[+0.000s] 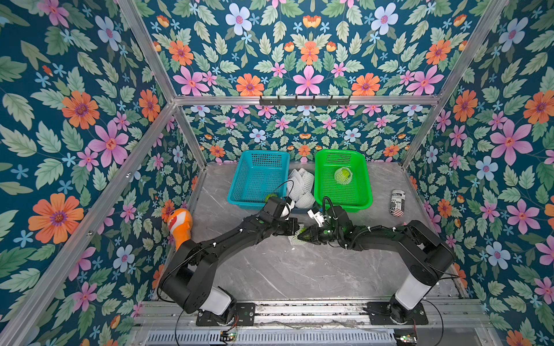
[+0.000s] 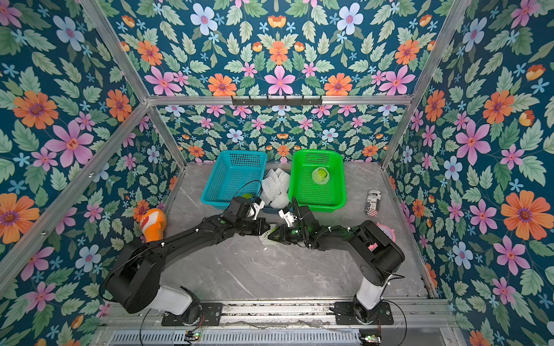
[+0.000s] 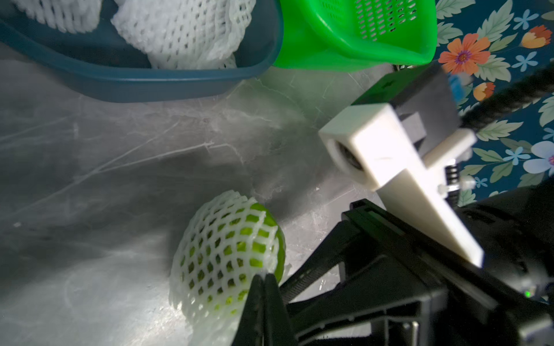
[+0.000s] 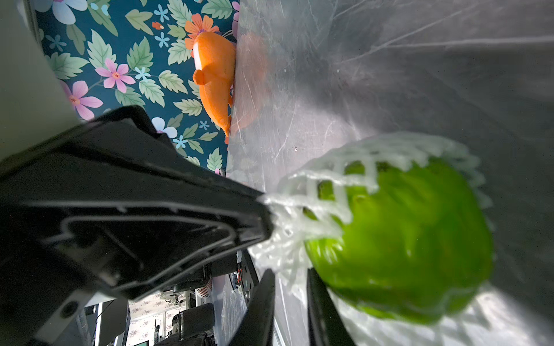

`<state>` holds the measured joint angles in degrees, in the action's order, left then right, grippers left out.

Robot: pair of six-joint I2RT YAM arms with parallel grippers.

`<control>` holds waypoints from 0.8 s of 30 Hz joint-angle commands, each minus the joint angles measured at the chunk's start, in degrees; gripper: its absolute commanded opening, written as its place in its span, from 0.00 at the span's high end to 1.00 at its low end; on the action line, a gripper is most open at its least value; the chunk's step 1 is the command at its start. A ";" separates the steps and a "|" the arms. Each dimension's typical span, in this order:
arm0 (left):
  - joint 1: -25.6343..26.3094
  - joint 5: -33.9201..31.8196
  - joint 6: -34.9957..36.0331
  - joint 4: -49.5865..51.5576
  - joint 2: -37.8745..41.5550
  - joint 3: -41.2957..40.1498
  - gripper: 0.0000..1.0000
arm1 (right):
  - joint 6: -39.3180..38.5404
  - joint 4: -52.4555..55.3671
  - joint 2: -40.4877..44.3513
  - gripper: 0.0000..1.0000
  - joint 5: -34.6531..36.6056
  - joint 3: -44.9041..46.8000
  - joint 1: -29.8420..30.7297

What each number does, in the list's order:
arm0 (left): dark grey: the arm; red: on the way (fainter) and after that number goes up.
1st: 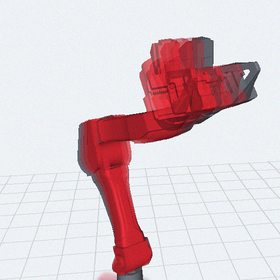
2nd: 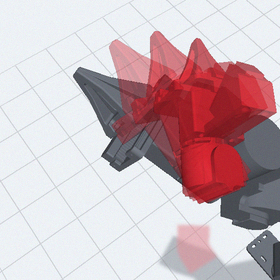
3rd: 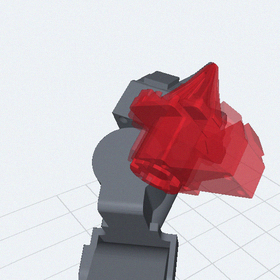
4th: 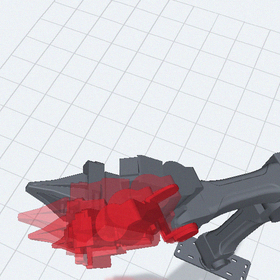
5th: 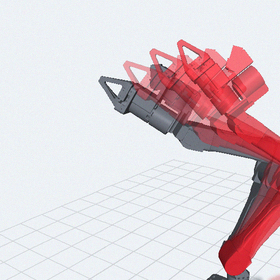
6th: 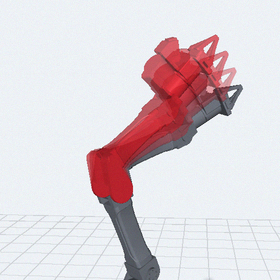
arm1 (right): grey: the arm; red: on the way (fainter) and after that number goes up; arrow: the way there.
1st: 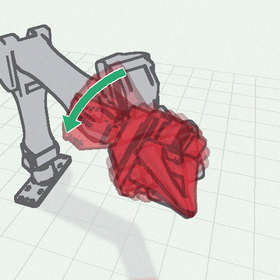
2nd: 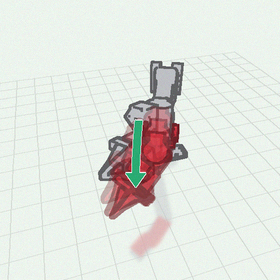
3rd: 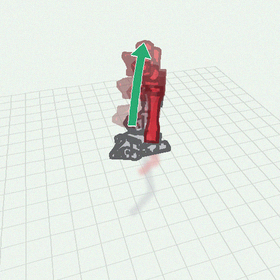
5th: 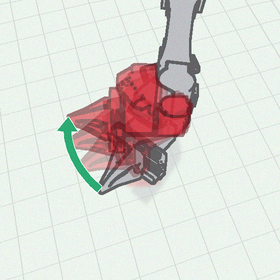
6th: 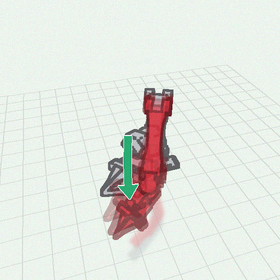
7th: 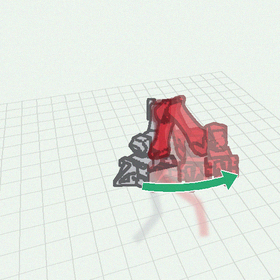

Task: Sleeve custard apples in foam nets
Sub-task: Put on the foam net on the custard apple.

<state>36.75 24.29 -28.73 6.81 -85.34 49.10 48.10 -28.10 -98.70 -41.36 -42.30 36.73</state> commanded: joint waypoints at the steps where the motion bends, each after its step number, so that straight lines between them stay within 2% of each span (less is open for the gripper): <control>1: -0.12 1.19 -0.36 -1.35 -0.55 -0.39 0.99 | 0.94 0.77 -0.14 0.76 1.96 0.12 -0.09; 2: -0.10 0.83 -0.36 -1.27 -0.49 -0.34 0.89 | 1.27 0.23 -0.17 0.76 1.69 0.20 -0.10; 3: -0.11 0.18 -0.29 -1.02 -0.25 -0.32 0.83 | 1.60 -0.47 0.03 0.76 1.58 0.44 -0.10; 9: -0.15 -0.37 -0.01 -1.18 0.42 -0.02 0.72 | 1.65 -0.43 2.67 0.75 1.79 0.72 -0.71; 13: -0.15 -0.97 0.25 -1.14 0.23 -0.04 0.69 | 0.83 1.58 5.64 0.75 2.23 0.86 -1.38; 16: -0.10 -1.00 0.28 -1.36 -0.08 -0.06 0.73 | 0.12 3.14 6.86 0.76 2.71 1.06 -1.71; 24: -0.16 -0.94 0.21 -1.62 -0.03 -0.15 0.73 | -1.45 6.30 9.25 0.78 4.85 1.63 -1.72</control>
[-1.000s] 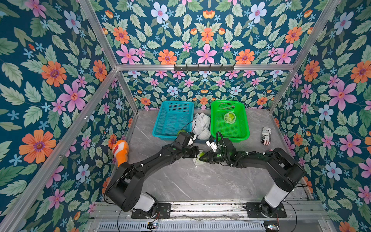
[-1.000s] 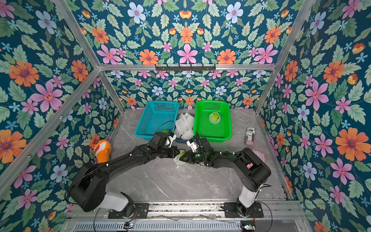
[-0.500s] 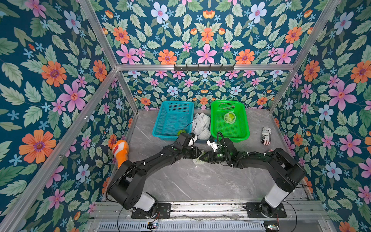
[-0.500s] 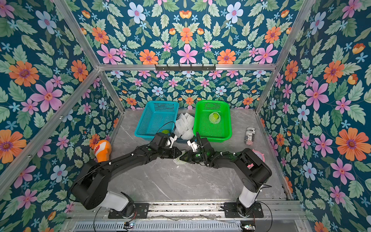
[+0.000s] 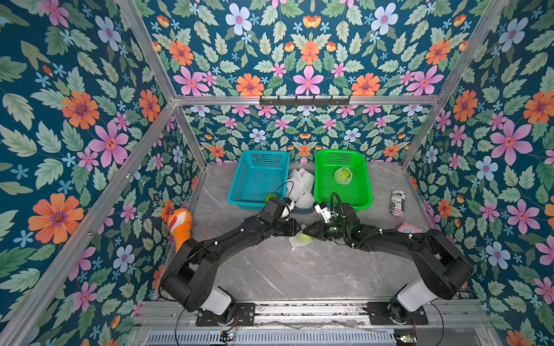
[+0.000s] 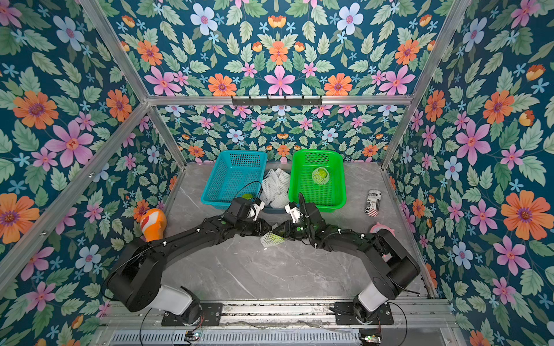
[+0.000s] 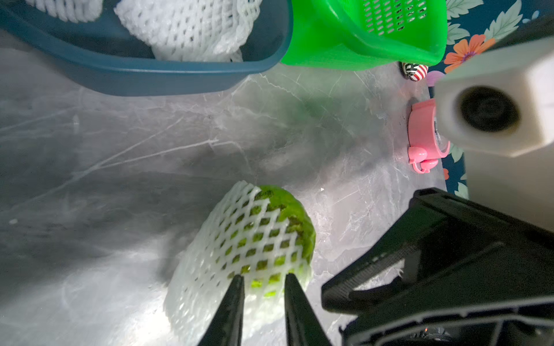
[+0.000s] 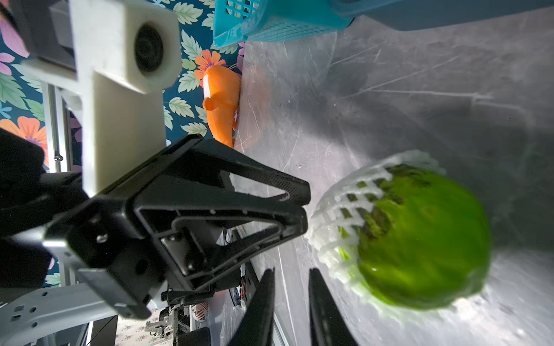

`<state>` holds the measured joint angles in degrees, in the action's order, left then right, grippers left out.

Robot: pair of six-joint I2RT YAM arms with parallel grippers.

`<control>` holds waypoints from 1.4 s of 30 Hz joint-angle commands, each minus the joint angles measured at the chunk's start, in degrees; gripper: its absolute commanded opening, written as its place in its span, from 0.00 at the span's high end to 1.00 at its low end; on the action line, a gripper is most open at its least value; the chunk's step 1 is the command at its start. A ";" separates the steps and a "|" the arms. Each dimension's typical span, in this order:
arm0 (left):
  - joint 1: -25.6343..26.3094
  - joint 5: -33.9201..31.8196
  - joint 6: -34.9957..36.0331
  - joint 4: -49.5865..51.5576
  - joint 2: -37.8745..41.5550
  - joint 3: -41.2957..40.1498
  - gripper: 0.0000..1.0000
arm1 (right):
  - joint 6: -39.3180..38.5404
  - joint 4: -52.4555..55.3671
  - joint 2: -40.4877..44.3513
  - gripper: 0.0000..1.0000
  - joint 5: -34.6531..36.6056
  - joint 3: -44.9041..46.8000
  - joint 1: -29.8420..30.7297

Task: Sleeve custard apples in foam nets
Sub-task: Put on the foam net on the custard apple.

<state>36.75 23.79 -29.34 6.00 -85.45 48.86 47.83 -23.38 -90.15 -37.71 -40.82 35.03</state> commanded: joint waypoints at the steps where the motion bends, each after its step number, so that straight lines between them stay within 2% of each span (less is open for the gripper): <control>1: -0.10 -0.41 0.70 -0.81 0.08 0.16 0.73 | -1.56 2.14 1.04 0.78 1.64 0.20 -0.08; 13: -0.17 -2.39 1.60 0.62 2.41 0.62 0.61 | -2.90 5.28 4.93 0.77 3.22 -0.02 -1.02; 17: -0.14 -3.27 2.13 1.64 5.03 -0.78 0.43 | -4.98 10.90 8.80 0.75 6.41 0.36 -2.61; 24: 0.36 -4.59 5.54 -1.74 9.71 -8.55 0.27 | -5.91 13.92 8.04 0.79 9.08 1.16 -4.44; 31: 3.55 -11.13 11.98 -4.68 12.35 -11.76 0.10 | -5.31 12.01 4.34 0.80 10.28 1.09 -4.55; 37: 4.79 -13.60 19.39 -4.03 11.28 -9.99 0.08 | -4.66 13.12 2.21 0.80 11.67 -0.09 -4.92; 42: 6.34 -14.77 27.05 0.21 8.25 -5.44 0.07 | -4.47 12.46 0.65 0.80 12.07 -0.64 -4.98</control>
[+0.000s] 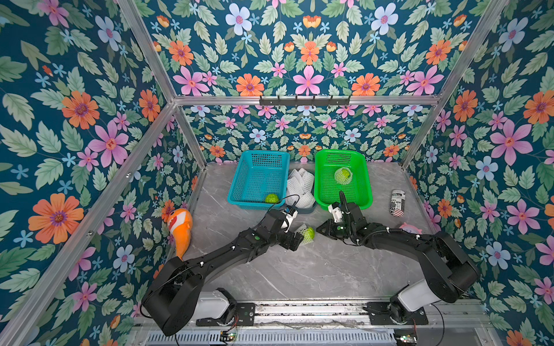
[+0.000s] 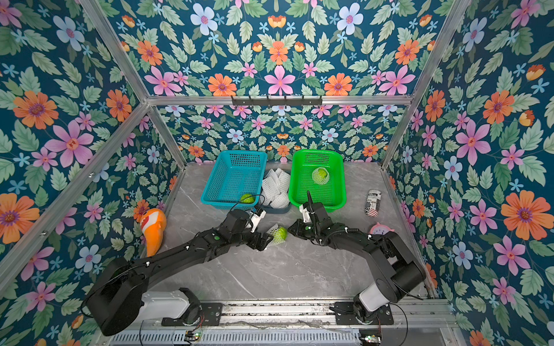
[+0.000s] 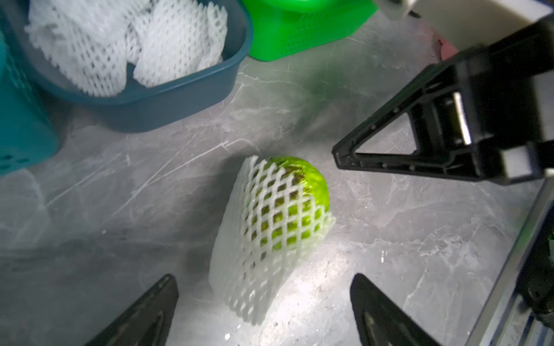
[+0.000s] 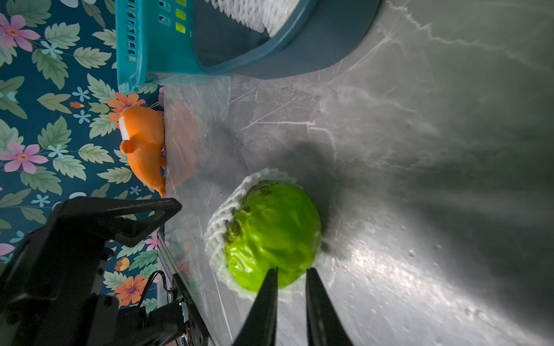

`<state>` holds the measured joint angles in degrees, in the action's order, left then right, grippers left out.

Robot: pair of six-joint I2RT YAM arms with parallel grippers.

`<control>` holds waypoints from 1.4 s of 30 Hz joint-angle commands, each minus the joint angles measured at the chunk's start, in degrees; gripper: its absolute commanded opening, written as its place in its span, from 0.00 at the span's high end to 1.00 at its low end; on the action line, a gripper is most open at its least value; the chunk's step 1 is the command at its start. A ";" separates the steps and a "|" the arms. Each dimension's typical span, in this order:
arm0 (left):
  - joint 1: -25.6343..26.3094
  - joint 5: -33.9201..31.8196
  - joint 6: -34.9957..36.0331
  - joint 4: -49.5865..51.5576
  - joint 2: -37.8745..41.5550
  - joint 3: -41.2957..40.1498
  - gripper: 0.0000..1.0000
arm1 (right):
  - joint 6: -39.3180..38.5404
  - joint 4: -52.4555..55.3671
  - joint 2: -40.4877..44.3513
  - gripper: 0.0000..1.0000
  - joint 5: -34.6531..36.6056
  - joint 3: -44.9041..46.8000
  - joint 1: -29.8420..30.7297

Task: Sleeve custard apples in foam nets
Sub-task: Put on the foam net on the custard apple.

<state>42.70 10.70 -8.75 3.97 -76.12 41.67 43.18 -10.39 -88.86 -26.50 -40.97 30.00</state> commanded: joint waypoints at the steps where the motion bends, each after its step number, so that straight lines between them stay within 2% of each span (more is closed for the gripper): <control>1: 0.41 -1.88 7.80 2.93 -1.71 2.36 0.07 | 0.29 -0.97 -1.04 0.80 0.79 -0.58 0.04; 7: 1.29 -0.07 15.51 7.74 -6.67 6.50 0.06 | 0.77 -1.56 -3.02 0.80 1.17 -1.28 0.04; 12: 1.58 2.24 19.32 8.33 -7.74 7.88 0.05 | 0.90 -1.18 -4.10 0.80 1.36 -2.24 0.01; 17: 2.14 -0.02 22.16 8.36 -10.28 8.75 0.05 | 0.57 -0.84 -5.29 0.80 1.36 -3.29 0.06; 31: 3.84 -2.01 23.54 3.43 -16.04 9.57 0.06 | 0.82 -1.51 -8.59 0.80 1.02 -4.46 0.84; 42: 4.40 -2.68 22.72 1.03 -16.16 8.11 0.09 | 1.56 -2.62 -8.27 0.81 2.68 -4.37 1.19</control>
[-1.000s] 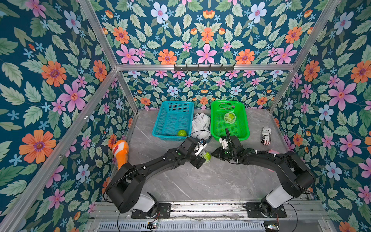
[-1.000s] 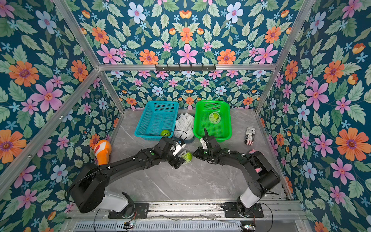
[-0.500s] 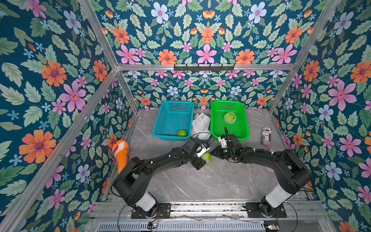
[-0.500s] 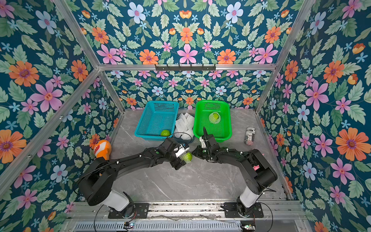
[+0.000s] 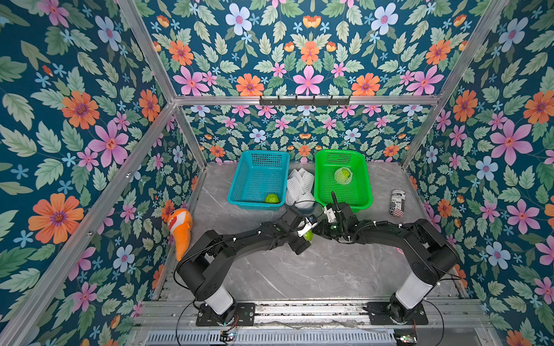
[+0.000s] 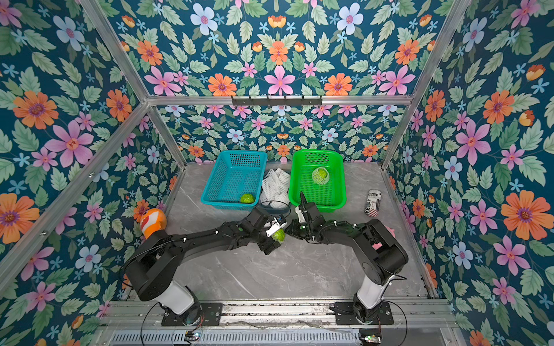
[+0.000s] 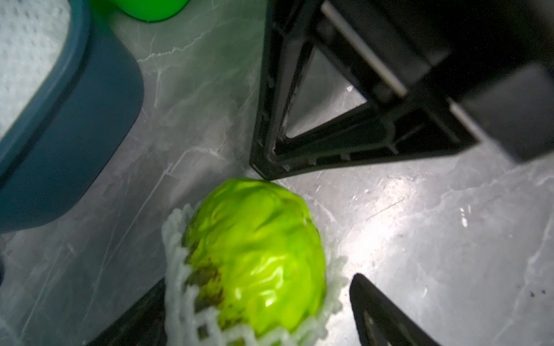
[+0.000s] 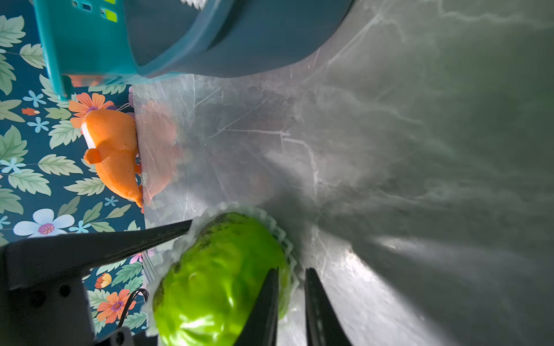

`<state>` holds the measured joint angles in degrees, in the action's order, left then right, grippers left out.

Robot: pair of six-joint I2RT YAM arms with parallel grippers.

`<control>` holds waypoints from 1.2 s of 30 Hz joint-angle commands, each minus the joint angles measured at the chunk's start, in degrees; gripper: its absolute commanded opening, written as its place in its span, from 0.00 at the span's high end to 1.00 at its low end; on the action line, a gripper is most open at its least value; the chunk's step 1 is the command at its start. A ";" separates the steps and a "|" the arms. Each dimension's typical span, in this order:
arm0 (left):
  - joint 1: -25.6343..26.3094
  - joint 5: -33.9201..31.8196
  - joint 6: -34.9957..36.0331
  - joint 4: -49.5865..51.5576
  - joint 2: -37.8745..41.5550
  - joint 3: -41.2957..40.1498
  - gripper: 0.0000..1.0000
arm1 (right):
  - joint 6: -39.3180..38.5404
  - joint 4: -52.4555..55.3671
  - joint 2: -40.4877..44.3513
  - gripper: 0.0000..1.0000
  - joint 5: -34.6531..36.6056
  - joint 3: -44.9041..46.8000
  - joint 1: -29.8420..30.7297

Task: Sleeve custard apples in foam nets
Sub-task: Put on the foam net on the custard apple.

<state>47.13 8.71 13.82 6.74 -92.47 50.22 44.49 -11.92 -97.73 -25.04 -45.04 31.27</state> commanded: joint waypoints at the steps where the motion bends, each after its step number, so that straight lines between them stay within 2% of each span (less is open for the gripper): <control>1: 0.00 -0.52 0.15 -1.90 0.22 -0.63 0.10 | 0.33 -1.04 0.69 0.81 1.35 -0.32 -0.07; 5: -0.02 -0.41 -0.40 -1.91 0.18 -0.80 0.11 | 0.65 -1.00 1.32 0.81 2.19 -0.40 -0.31; 17: 0.02 -0.54 -1.74 -3.29 0.12 -1.26 0.12 | 4.37 -9.01 -1.41 0.81 -2.90 0.56 1.49; 36: 0.02 0.58 -3.91 -2.60 0.72 1.09 0.20 | 4.13 -7.62 -2.02 0.81 -2.74 0.16 1.93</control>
<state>47.13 8.82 10.48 5.08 -92.09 50.61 48.05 -19.46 -99.68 -26.57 -44.93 33.08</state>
